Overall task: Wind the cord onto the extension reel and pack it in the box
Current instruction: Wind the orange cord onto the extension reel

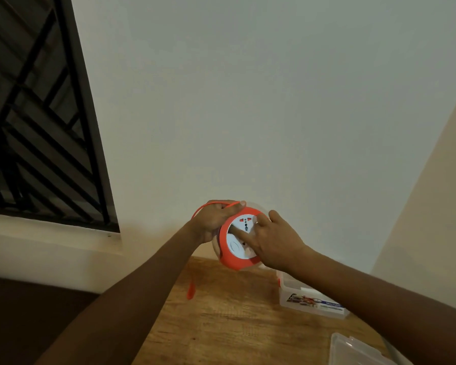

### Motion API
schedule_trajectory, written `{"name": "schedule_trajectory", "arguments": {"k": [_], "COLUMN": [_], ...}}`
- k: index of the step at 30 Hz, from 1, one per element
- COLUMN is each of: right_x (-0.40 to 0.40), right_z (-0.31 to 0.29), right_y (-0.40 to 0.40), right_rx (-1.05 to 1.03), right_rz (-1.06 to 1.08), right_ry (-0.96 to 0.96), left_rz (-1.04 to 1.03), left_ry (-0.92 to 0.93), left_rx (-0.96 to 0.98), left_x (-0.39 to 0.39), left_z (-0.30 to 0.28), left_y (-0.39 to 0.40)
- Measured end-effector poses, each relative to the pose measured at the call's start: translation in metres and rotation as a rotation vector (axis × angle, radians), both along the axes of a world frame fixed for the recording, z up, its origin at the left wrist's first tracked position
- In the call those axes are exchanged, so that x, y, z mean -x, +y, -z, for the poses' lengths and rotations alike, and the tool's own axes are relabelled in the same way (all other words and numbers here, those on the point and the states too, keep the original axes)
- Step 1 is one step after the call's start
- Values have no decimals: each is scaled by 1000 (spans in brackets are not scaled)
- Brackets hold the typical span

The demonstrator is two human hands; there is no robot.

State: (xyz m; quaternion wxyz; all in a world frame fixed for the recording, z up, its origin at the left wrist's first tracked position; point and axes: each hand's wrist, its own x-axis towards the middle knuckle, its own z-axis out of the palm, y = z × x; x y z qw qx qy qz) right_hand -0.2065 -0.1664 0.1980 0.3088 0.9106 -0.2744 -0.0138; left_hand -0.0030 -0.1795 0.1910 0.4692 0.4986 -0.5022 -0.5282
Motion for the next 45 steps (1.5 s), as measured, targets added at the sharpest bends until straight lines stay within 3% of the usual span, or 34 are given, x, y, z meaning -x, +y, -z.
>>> {"name": "schedule_trajectory", "arguments": {"k": [3,4,7,8,10,12,14,16,18,23,27,38,45], "right_x": [-6,-10,-18,-20,-23,-20,-13,-5,4,7,0,-21,-30], "right_z": [2,3,-2,-1,4,15,16,14,8,1,1,-13,-9], "right_y": [7,10,15,15,17,18,17,14,11,10,15,23,37], "right_rx": [-82,-173,-783,-965,-1061,-875,-536,-214,-33,-95,-81,3,-56], "right_rz": [138,191,379,403,413,393,311,152,-66,-331,-314,-317,-213], "right_ry": [-101,-226,-889,-1031,-1106,-1005,-830,-613,-394,-60,116,354,255], "left_rz": [-44,-54,-86,-96,-90,-73,-70,-58,-55,32,70,120,84], "left_ry": [16,32,108,116,99,95,104,95,68,4,-88,-213,-180], "left_rx": [35,44,37,36,51,47,24,17,-3,-48,-41,-85,-62], "left_x": [1,1,1,0,-2,-2,-4,-6,-8,-11,-10,-14,-7], "left_z": [-1,0,3,4,4,6,4,3,2,1,3,3,11], "left_y": [-1,-1,1,2,2,1,2,3,4,9,8,11,15]}}
